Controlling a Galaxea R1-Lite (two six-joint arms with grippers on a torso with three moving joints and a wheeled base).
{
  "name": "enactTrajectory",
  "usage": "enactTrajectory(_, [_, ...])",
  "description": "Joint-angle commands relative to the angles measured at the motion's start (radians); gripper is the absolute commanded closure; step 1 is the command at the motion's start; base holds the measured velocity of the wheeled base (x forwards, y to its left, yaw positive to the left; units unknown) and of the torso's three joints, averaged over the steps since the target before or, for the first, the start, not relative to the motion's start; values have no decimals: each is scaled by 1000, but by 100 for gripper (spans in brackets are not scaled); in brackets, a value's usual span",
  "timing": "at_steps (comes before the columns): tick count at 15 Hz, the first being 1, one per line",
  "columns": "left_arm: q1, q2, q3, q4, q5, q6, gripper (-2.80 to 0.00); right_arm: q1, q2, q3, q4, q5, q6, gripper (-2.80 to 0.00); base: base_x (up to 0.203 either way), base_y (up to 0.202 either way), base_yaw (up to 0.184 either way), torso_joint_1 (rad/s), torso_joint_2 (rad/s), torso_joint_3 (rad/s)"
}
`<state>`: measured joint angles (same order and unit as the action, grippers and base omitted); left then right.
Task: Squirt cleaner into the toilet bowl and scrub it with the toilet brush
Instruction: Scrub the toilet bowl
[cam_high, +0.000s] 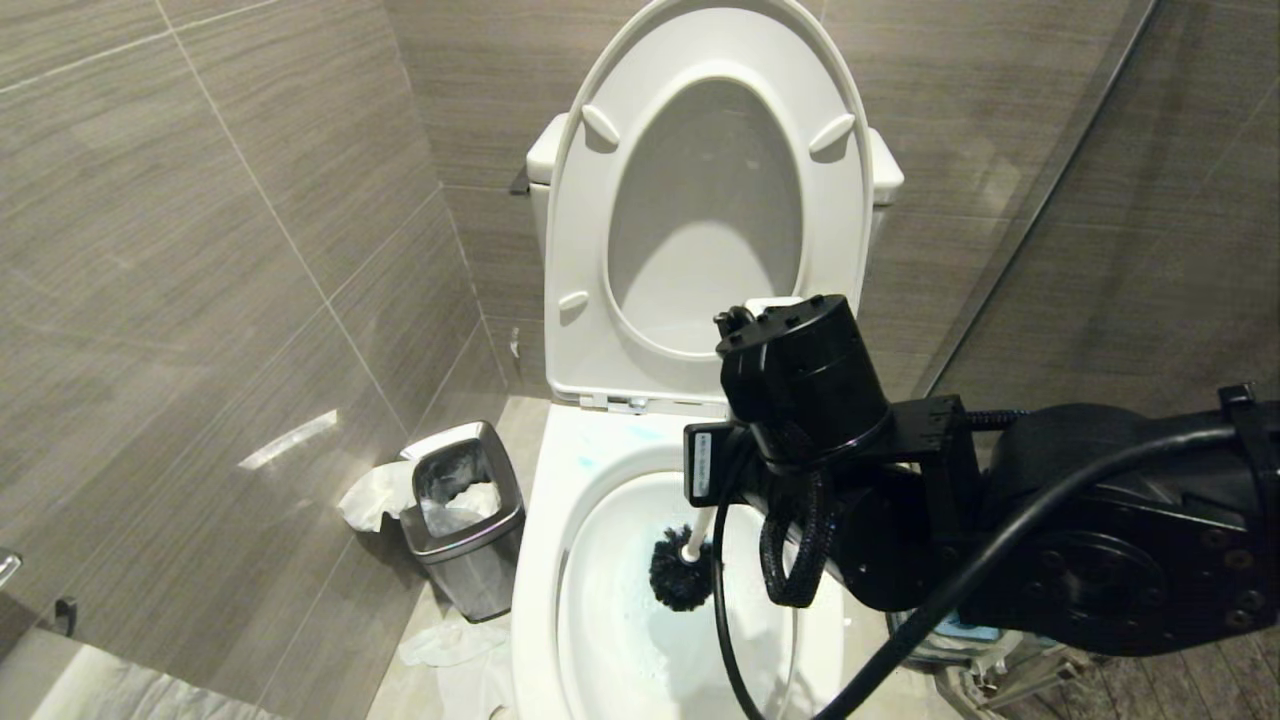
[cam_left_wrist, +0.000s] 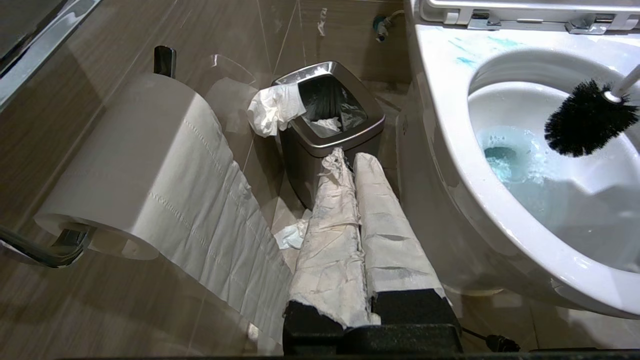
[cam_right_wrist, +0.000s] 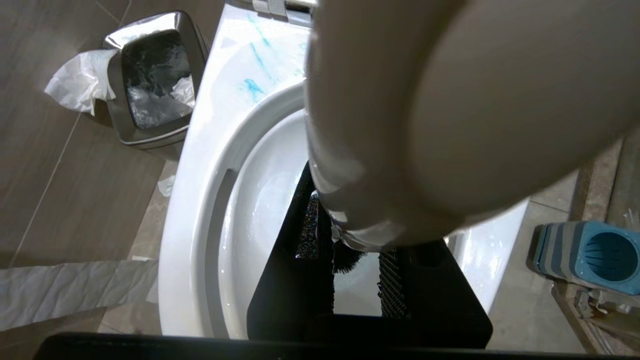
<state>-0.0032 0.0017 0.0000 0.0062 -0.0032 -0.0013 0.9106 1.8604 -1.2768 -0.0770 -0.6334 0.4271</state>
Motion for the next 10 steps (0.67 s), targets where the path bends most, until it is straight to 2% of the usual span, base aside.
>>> enactTrajectory(1, [0, 0, 2, 0, 0, 0, 0, 1, 17, 2, -13, -3, -2, 0, 0, 0, 0, 0, 0, 0])
enactTrajectory(5, [0, 0, 2, 0, 0, 0, 0, -24, 94, 10, -28, -3, 2, 0, 0, 0, 0, 0, 0, 0])
enactTrajectory(10, [0, 0, 2, 0, 0, 0, 0, -57, 266, -7, -117, -4, -3, 0, 0, 0, 0, 0, 0, 0])
